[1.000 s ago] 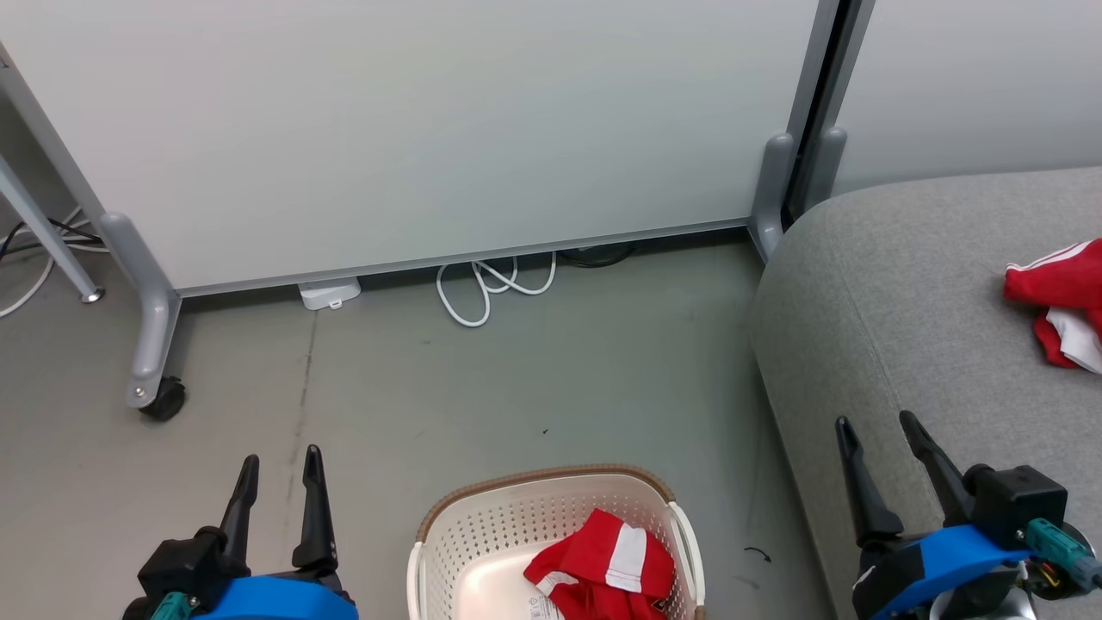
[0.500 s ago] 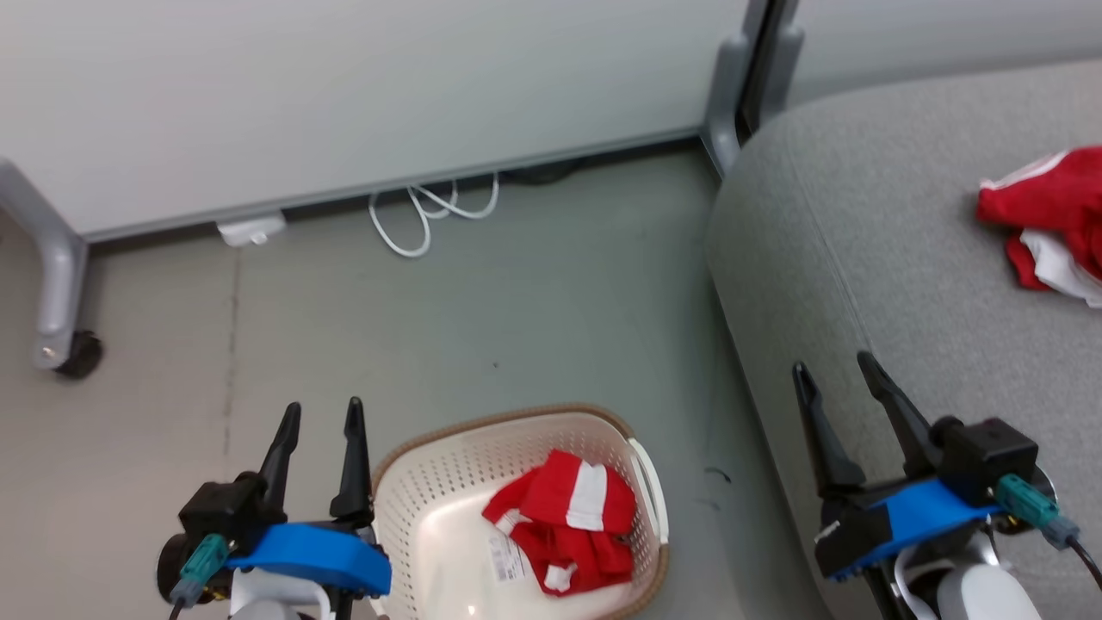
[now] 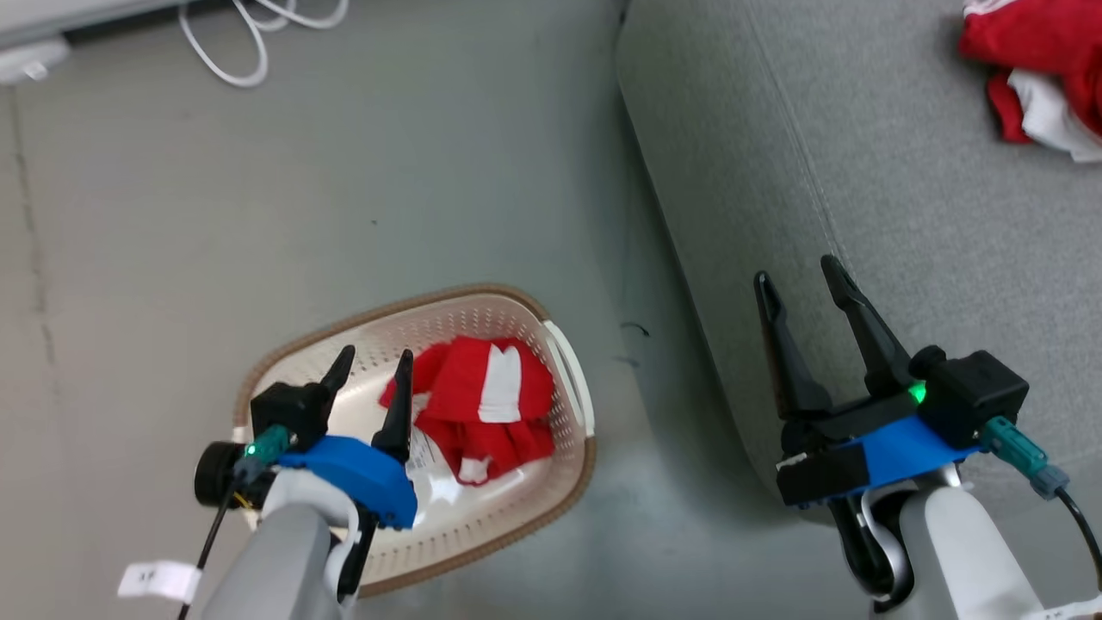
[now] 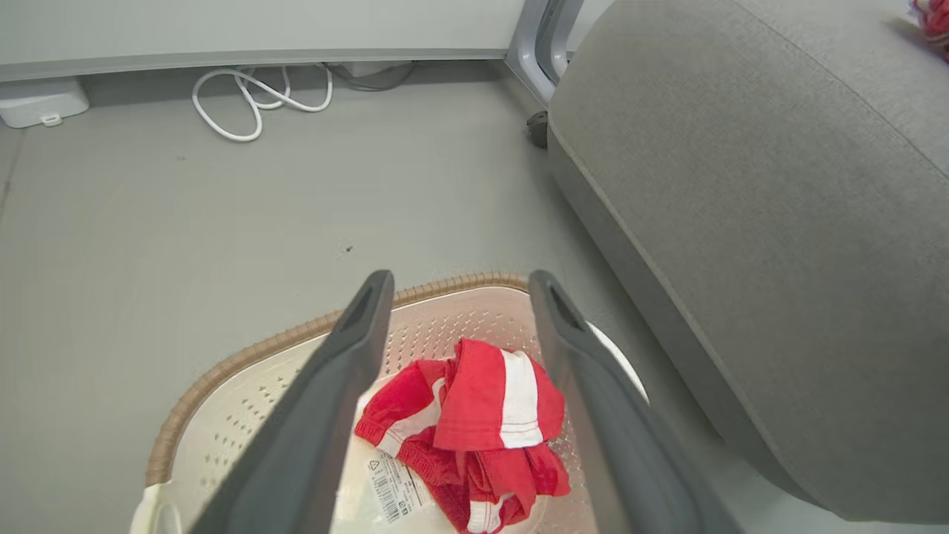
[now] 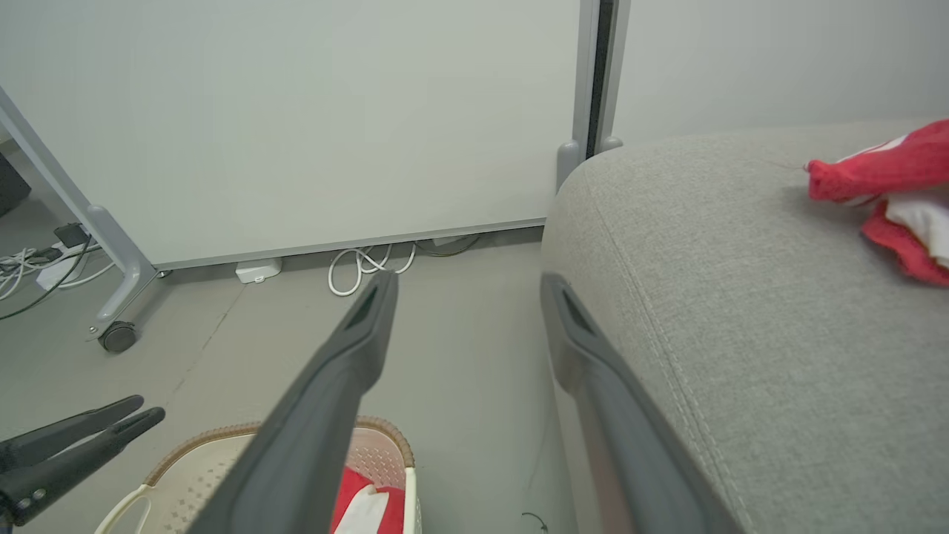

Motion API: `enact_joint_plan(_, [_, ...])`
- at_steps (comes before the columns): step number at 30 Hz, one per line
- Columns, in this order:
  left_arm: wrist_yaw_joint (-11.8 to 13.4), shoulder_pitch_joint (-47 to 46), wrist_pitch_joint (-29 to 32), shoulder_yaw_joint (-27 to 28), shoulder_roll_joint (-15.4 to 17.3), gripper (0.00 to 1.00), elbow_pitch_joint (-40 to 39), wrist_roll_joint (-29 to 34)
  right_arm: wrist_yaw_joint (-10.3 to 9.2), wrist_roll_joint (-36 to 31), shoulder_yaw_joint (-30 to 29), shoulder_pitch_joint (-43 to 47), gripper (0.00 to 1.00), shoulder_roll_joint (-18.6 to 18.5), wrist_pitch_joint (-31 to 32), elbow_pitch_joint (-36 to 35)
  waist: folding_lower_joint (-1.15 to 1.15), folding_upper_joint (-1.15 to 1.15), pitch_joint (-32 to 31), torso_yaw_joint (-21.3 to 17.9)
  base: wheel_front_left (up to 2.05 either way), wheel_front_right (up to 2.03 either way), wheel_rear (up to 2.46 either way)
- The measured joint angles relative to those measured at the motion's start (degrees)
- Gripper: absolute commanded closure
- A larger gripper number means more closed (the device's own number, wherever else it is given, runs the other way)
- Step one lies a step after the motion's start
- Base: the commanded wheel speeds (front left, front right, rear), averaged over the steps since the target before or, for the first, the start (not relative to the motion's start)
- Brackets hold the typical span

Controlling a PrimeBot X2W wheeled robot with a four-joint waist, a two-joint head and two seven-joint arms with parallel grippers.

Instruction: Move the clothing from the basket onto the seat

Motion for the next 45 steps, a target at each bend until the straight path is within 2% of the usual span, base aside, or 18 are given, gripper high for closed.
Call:
enact_joint_plan(6, [0.0,-7.0,2.2,-4.4,2.6,0.00,7.1,-1.6,0.00,1.7,2.3,-2.9,0.00,0.0,-2.1,1.2,0.00,0.00,7.0,-3.1,0.00,0.00,0.00])
enact_joint_plan(15, [0.0,-13.8,5.8,-4.2,5.2,0.00,15.6,-3.9,0.00,4.8,5.3,-5.4,0.00,0.0,-4.2,2.5,-0.01,0.00,15.1,-7.8,0.00,0.00,0.00])
enact_joint_plan(25, [0.0,-18.6,7.6,-4.2,6.3,0.00,19.5,-5.4,0.00,7.8,8.3,-8.0,0.00,0.0,-4.8,3.2,-0.01,0.00,21.3,-11.5,0.00,0.00,0.00])
enact_joint_plan(35, [0.0,-20.8,11.9,-6.1,4.2,0.00,22.1,-7.7,0.00,8.7,8.3,-8.1,0.00,0.0,-4.8,2.2,-0.01,0.00,22.3,-12.3,0.00,0.00,0.00])
enact_joint_plan(36, [0.0,-20.8,12.3,-6.7,4.1,0.04,22.0,-8.0,0.00,8.7,8.3,-8.1,0.00,0.0,-4.8,2.2,-0.01,0.00,22.2,-12.3,0.00,0.00,0.00])
enact_joint_plan(39, [0.0,-20.8,12.8,-8.1,4.3,0.84,21.5,-8.8,0.00,8.8,8.2,-8.1,0.00,0.0,-4.9,2.0,-0.01,0.00,22.2,-12.3,0.00,0.00,0.00])
enact_joint_plan(40, [0.0,-20.8,13.0,-8.5,4.4,1.00,21.4,-9.0,0.00,8.8,8.1,-8.1,0.00,0.0,-4.9,2.0,-0.01,0.00,22.2,-12.3,0.00,0.00,0.00])
enact_joint_plan(45, [0.0,-20.8,13.6,-10.2,4.9,1.00,20.5,-11.0,0.00,8.9,8.0,-8.0,0.00,0.0,-4.9,1.7,-0.01,0.00,22.3,-12.1,0.00,0.00,0.00])
